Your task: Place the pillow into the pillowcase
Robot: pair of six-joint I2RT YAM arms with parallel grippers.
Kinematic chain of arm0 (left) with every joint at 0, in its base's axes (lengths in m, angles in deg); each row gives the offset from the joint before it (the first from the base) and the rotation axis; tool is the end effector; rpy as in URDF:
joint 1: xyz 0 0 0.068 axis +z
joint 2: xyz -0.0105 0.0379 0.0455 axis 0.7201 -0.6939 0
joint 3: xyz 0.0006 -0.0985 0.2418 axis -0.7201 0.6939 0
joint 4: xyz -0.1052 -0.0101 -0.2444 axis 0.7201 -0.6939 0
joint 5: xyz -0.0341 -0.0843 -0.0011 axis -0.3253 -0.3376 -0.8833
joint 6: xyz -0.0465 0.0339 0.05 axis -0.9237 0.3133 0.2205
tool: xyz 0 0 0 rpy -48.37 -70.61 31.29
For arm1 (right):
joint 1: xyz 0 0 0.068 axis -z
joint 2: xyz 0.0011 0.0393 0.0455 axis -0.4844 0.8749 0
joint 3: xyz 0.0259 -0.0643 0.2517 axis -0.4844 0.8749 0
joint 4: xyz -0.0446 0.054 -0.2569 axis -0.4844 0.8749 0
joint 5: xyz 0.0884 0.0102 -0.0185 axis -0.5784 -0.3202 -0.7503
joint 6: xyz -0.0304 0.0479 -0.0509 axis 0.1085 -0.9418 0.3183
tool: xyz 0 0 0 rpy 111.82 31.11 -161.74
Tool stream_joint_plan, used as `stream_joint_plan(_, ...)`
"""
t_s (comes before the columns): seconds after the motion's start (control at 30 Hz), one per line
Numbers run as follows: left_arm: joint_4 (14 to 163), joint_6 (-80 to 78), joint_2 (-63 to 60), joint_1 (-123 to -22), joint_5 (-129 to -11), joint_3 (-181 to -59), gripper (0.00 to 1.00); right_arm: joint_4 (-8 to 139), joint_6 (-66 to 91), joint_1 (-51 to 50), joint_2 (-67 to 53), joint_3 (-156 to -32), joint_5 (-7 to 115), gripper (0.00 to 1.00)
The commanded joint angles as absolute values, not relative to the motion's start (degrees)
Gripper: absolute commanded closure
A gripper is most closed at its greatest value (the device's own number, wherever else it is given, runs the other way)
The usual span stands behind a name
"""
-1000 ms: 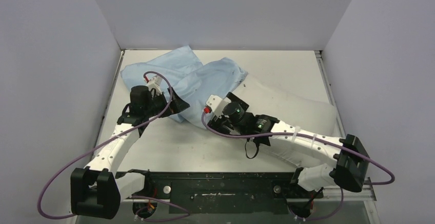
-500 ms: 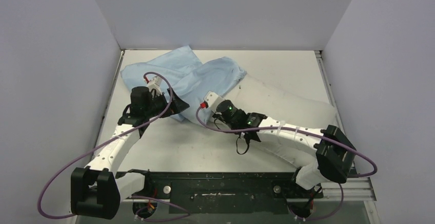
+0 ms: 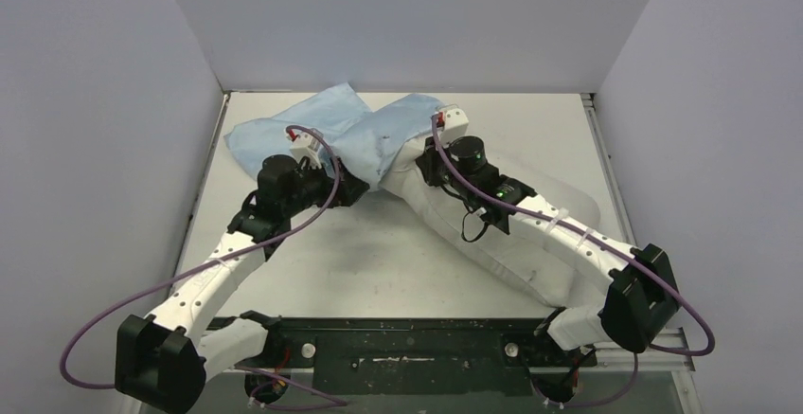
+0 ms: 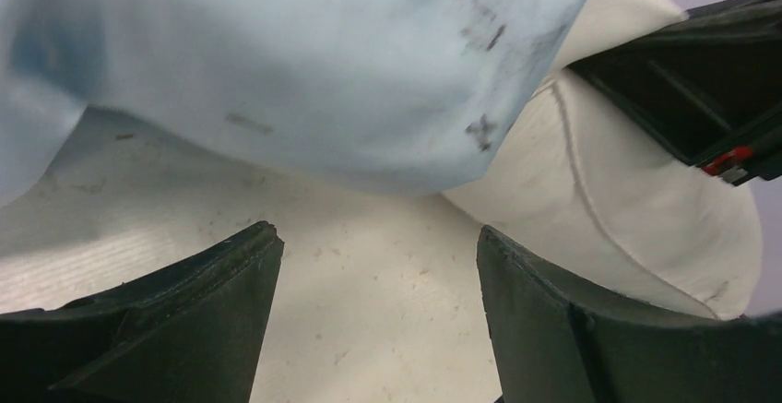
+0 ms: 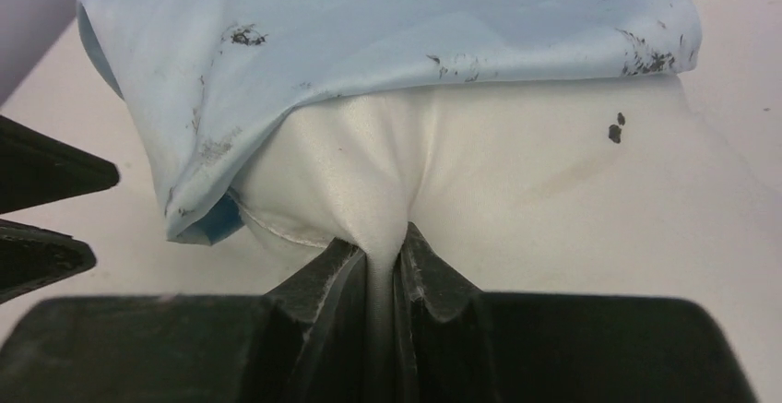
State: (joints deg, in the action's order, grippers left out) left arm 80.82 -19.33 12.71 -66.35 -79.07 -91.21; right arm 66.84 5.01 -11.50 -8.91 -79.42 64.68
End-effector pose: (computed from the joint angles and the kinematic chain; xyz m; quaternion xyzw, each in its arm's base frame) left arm 0.2553 -0.1148 0.2613 0.0140 0.8296 -0.3425 0.4407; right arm 0.2758 0.2302 0.2935 -0.1685 0.8009 0.2421 0.5211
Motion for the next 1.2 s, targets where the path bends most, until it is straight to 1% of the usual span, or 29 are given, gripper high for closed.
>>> stream_joint_plan(0.0,94.95,-21.8,11.47,-68.38,-77.96,-91.14,0.25,56.08,-6.45,-11.66,-12.75,-83.13,59.64,1.0)
stream_joint_plan(0.17,96.49,-20.52,7.23,-69.75,-76.17,-93.53,0.26,51.85,-12.81,-11.28,-14.01,-81.98,57.73,1.0)
stream_joint_plan(0.27,95.03,-19.69,6.06,-70.8,-73.78,-95.38,0.29,50.47,-14.25,-11.28,-13.93,-81.12,57.71,1.0)
stream_joint_plan(0.3,94.61,-19.35,5.99,-71.28,-73.39,-96.04,0.32,50.26,-14.55,-11.2,-13.93,-80.79,58.05,1.0)
stream_joint_plan(0.33,94.03,-19.14,6.03,-71.73,-72.96,-96.65,0.38,50.07,-14.78,-11.19,-13.96,-80.52,58.38,1.0)
stream_joint_plan(0.4,91.94,-18.63,6.34,-72.7,-72.37,-98.14,0.56,49.83,-15.58,-11.05,-14.17,-79.94,59.52,1.0)
stream_joint_plan(0.47,88.78,-18.59,7.16,-73.45,-71.75,-99.81,0.77,49.18,-17.68,-10.77,-14.47,-79.07,61.0,1.0)
stream_joint_plan(0.53,86.81,-19.42,8.53,-74.09,-71.81,-100.53,0.96,48.31,-20.41,-10.08,-14.73,-77.87,63.39,1.0)
stream_joint_plan(0.57,86.7,-19.99,9.37,-74.36,-72.66,-100.53,1.0,47.66,-21.91,-9.79,-14.82,-77.27,63.69,1.0)
stream_joint_plan(0.77,93.19,-26.28,11.78,-75.09,-82.55,-97.75,1.0,45.98,-25.46,-9.61,-13.16,-76.82,64.53,1.0)
stream_joint_plan(0.93,96.89,-31.09,10.73,-75.44,-88.86,-98.64,1.0,45.73,-25.35,-9.61,-12.57,-76.18,69.65,1.0)
stream_joint_plan(1.07,105.66,-38.98,9.41,-77.02,-94.87,-96.83,1.0,45.25,-23.85,-9.5,-12.28,-75.02,72.55,1.0)
stream_joint_plan(1.17,110.46,-43.35,8.58,-78.79,-96.98,-95.37,1.0,44.97,-23.35,-9.52,-12.63,-73.27,75.51,1.0)
